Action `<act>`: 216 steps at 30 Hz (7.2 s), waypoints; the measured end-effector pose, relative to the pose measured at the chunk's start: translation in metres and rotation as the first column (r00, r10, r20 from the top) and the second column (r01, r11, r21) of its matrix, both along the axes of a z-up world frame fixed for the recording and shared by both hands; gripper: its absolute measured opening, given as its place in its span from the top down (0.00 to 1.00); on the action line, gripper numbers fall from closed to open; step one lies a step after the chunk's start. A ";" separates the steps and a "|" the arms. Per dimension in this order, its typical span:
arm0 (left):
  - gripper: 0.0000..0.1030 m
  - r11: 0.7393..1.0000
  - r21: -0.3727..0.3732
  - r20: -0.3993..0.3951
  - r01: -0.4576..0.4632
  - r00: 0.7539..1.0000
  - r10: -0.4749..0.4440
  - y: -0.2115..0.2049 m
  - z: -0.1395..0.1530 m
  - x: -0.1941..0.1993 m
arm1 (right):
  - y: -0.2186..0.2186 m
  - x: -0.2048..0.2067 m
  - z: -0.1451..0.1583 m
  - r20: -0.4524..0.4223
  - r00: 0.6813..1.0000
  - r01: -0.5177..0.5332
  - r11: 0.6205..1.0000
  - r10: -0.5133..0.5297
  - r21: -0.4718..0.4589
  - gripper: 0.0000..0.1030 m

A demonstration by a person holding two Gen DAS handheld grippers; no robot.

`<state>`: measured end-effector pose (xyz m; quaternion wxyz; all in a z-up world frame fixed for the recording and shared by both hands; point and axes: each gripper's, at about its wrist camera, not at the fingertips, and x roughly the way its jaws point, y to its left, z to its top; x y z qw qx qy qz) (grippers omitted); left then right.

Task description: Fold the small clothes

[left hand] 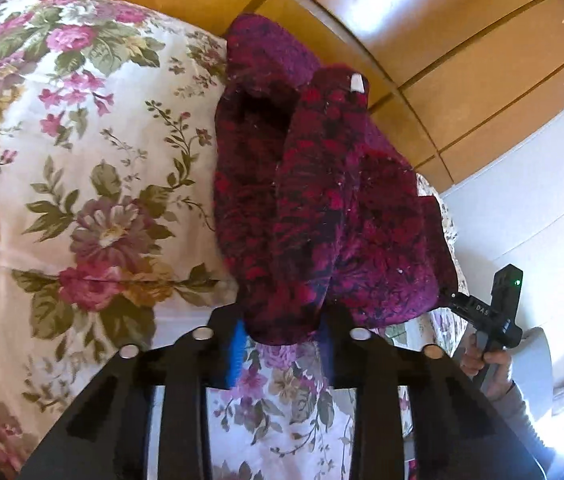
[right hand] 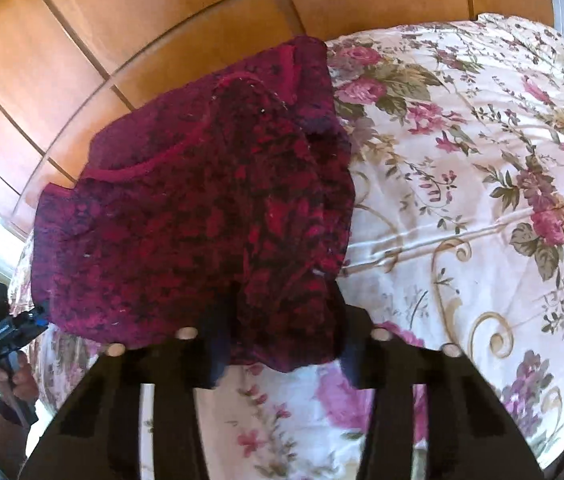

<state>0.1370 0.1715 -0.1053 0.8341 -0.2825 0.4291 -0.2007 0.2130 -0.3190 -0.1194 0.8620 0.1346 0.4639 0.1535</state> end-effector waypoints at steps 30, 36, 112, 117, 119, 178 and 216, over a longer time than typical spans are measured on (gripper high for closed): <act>0.45 0.980 0.199 0.093 -0.029 0.996 0.011 0.032 0.053 -0.084 | 0.040 -0.114 0.054 0.081 0.994 -0.065 0.996 0.070 -0.067 0.40; 0.35 0.947 0.313 0.141 0.068 0.983 -0.117 -0.002 0.062 -0.049 | 0.075 -0.073 0.051 0.111 0.986 -0.096 0.971 0.123 -0.219 0.39; 0.34 0.991 0.053 0.075 -0.126 0.990 0.122 0.042 0.023 0.017 | -0.006 0.019 0.018 -0.039 0.994 0.106 0.987 -0.102 0.120 0.13; 0.34 0.995 -0.033 0.029 -0.098 0.995 0.099 0.027 0.006 0.004 | -0.004 -0.022 -0.004 -0.077 0.993 0.106 0.977 -0.093 0.186 0.11; 0.36 0.991 -0.063 0.021 -0.116 0.993 0.118 0.027 0.002 0.003 | -0.002 -0.032 -0.005 -0.056 0.993 0.114 0.973 -0.104 0.201 0.12; 0.52 0.819 0.530 0.233 -0.221 0.966 0.110 0.001 0.099 0.007 | 0.052 -0.078 0.026 0.040 0.991 0.132 0.989 -0.130 -0.060 0.15; 0.92 0.892 0.416 0.121 -0.177 0.983 0.139 0.005 0.056 0.046 | 0.031 -0.055 0.069 0.139 0.973 0.188 0.982 -0.185 -0.010 0.13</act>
